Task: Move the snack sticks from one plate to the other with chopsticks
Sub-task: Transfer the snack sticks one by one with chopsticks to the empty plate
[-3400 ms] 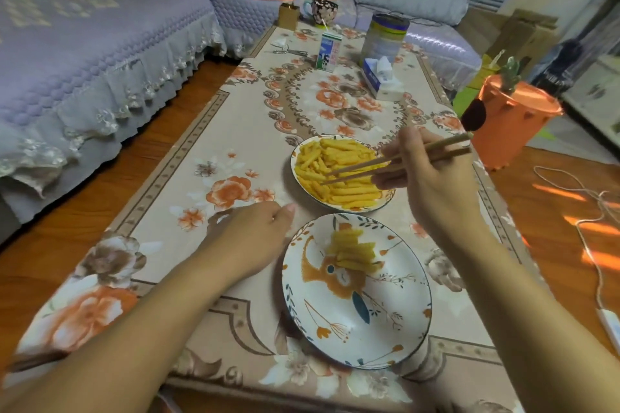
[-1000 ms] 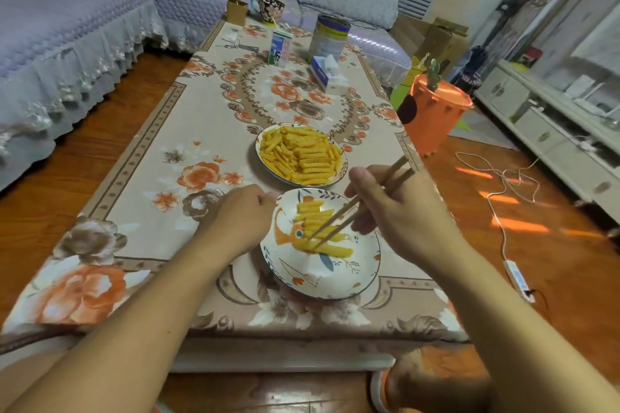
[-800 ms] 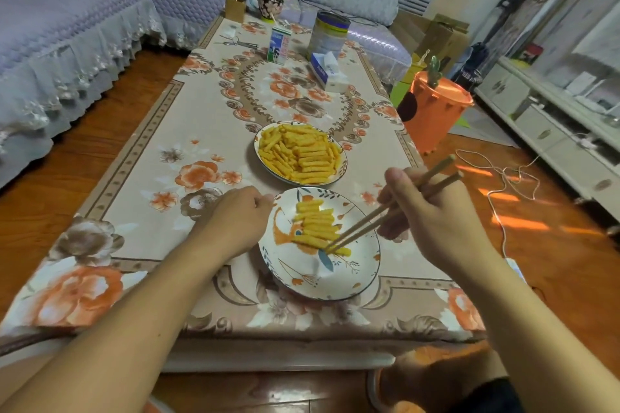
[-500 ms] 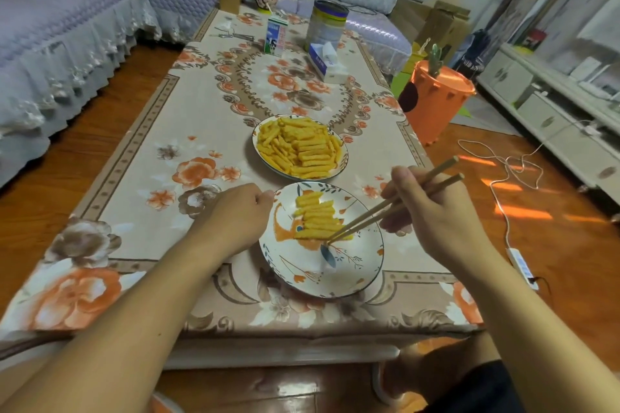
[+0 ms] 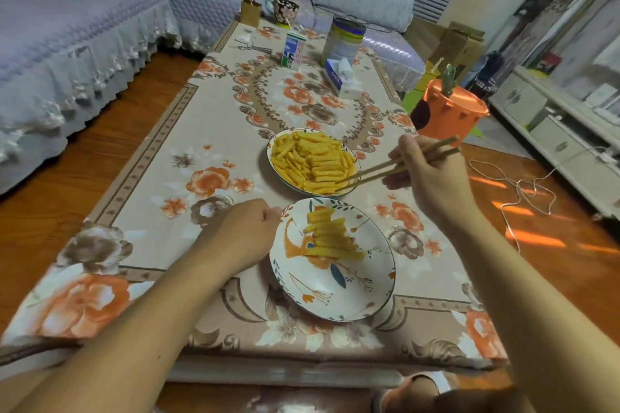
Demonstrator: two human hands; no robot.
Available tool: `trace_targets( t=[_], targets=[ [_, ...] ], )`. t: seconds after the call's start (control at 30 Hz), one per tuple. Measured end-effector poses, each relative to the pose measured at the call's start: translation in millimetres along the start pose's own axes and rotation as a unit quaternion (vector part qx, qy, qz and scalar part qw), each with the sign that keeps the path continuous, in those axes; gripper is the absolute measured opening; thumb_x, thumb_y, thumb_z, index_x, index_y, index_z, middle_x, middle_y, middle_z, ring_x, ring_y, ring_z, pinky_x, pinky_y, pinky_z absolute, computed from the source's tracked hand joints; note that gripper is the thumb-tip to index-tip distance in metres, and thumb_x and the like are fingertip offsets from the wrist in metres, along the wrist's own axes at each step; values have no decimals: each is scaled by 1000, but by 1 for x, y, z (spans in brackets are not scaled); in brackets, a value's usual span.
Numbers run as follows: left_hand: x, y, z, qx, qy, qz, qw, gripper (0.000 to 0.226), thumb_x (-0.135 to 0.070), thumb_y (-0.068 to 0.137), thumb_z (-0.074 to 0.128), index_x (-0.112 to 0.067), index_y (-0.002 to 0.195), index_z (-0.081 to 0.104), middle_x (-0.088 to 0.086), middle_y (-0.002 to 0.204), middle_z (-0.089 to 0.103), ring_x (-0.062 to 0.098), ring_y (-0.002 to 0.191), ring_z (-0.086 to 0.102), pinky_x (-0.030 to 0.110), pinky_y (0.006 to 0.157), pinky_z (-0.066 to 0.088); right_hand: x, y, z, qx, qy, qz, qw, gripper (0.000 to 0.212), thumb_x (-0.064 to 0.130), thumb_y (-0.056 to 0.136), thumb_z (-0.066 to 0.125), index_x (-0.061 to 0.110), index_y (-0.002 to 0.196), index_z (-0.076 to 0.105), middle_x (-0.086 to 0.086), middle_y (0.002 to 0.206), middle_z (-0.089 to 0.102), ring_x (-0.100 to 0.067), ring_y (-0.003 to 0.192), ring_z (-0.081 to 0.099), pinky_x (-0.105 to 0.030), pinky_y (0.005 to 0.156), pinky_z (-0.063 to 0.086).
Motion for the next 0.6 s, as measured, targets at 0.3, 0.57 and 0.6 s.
trace_targets(
  t=[0.3,0.57,0.6],
  targets=[
    [3,-5,-7,-14,14,-10,1000,43,-51,104,35,-21,83,59,-3,69,57,13,61,51,30,51,29,1,17,35,25,14,-16,999,31,27,107,51,7,91,68,-18,75,72,-29,63,73,-40,63,64],
    [-3,-10,-13,-7,9,1,1000,44,-45,105,36,-18,73,48,-2,61,44,17,54,40,32,48,25,8,16,42,48,-20,-24,998,29,24,106,55,2,97,71,-17,81,73,-23,62,74,-22,56,59],
    [-2,-9,-13,-5,10,1,1000,44,-46,105,36,-18,73,48,-2,61,44,18,55,41,32,49,25,10,17,43,57,-31,-31,997,30,25,106,55,1,97,71,-17,80,74,-21,61,73,-21,56,59]
  ],
)
Point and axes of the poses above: each hand's wrist, its own y-axis towards the middle knuckle, its own z-axis out of the palm, x = y × z, the point moved 6 cm from there along y, towards the middle knuckle
